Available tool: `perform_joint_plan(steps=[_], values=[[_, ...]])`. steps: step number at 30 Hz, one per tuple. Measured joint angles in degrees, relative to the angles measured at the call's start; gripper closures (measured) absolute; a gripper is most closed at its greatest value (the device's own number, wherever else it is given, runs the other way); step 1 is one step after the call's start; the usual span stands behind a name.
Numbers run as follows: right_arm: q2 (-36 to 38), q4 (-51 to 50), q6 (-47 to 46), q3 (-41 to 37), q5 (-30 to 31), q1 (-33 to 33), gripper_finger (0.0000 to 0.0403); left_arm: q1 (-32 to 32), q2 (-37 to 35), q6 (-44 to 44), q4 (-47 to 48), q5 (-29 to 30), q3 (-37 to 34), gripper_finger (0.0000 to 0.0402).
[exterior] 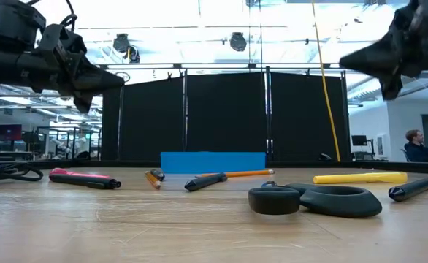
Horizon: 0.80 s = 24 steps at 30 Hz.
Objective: Pick & place school supplies into a supply box
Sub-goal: Put the yellow pen into the blue supply box
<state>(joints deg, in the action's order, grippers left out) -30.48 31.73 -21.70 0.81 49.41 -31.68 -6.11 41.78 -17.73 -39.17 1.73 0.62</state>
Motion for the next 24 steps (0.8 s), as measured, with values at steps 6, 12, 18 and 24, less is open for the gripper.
perform_joint_plan(steps=[6,12,18,24], values=[[-4.61,3.13,-2.45,0.73,-13.86,0.18,0.0387,0.05,0.00,-4.30,2.13,-1.78,-0.02,0.0371],[-12.31,2.72,1.16,6.04,-15.82,0.11,0.0387,0.05,-0.01,-5.20,1.70,-1.75,-0.02,0.0371],[-25.14,1.75,1.38,16.57,-21.56,0.07,0.0387,0.05,-0.02,-5.29,2.73,-2.12,-0.02,0.0371],[-40.15,-4.30,2.82,30.62,-24.41,0.07,0.0387,0.53,0.20,-6.67,5.89,-1.96,-0.02,0.0371]])
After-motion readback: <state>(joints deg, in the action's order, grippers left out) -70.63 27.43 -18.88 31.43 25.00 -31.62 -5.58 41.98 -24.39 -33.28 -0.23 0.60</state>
